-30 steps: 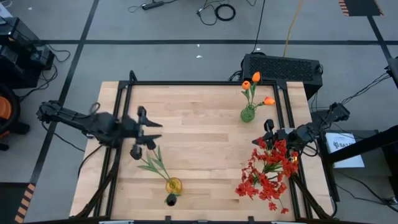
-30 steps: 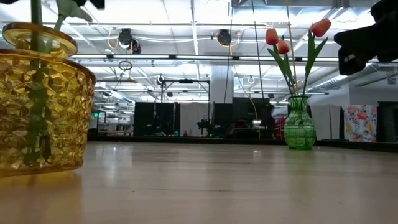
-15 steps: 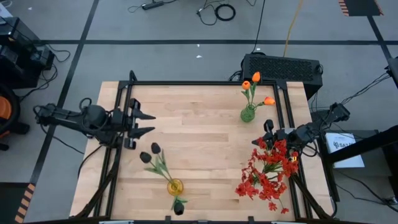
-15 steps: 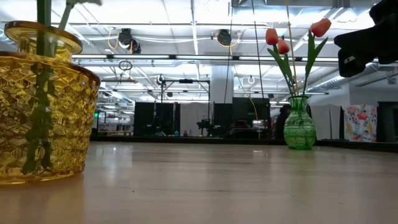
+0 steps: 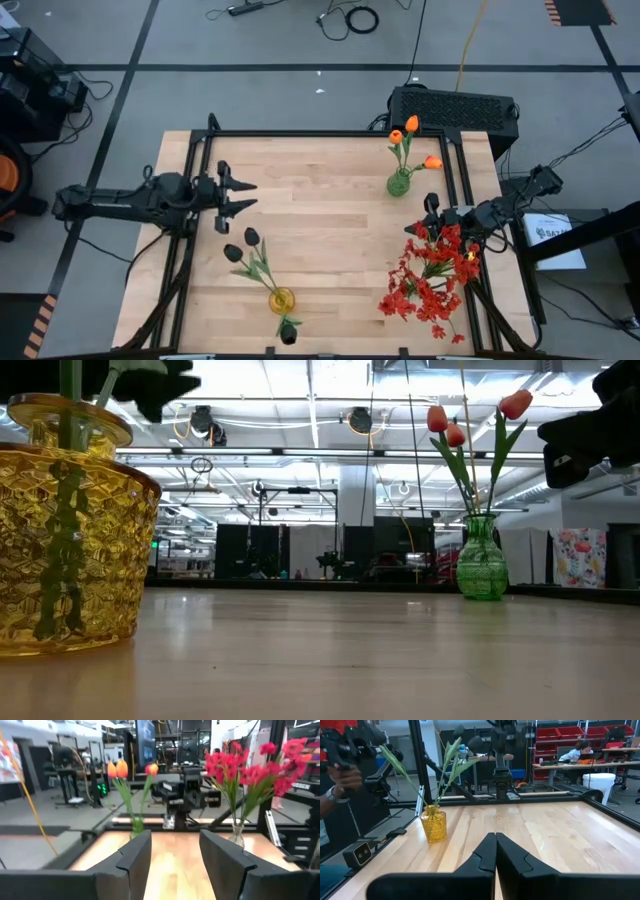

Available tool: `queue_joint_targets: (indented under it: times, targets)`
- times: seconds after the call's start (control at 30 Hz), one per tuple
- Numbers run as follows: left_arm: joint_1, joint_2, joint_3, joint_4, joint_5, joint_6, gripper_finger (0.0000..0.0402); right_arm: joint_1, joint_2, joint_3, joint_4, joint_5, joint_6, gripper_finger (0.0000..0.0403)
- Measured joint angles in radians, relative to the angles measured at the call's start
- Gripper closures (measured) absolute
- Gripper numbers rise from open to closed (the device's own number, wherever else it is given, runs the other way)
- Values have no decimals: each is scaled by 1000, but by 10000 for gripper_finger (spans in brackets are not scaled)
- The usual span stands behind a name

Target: Sort flowers into vase by color

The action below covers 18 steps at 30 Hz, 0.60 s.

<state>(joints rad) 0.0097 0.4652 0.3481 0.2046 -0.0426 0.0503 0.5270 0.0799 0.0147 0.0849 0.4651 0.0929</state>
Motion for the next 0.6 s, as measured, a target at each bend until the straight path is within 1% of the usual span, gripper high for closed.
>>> queue_joint_targets:
  times: [0.07,0.13,0.23,0.37,0.4,0.6]
  targets:
    - [9,-12,-48,20,12,-20,236,0,0,0,0,0,0,403]
    - [10,-17,-98,53,13,-37,256,0,0,0,0,0,0,403]
    - [10,-18,-162,97,35,-45,303,0,0,0,0,0,0,403]
    - [10,-18,-195,97,51,-42,377,0,0,0,0,0,0,403]
    - [10,-18,-205,97,61,-38,389,0,0,0,0,1,0,403]
    - [10,-30,-270,125,68,-36,397,0,0,0,-1,1,0,403]
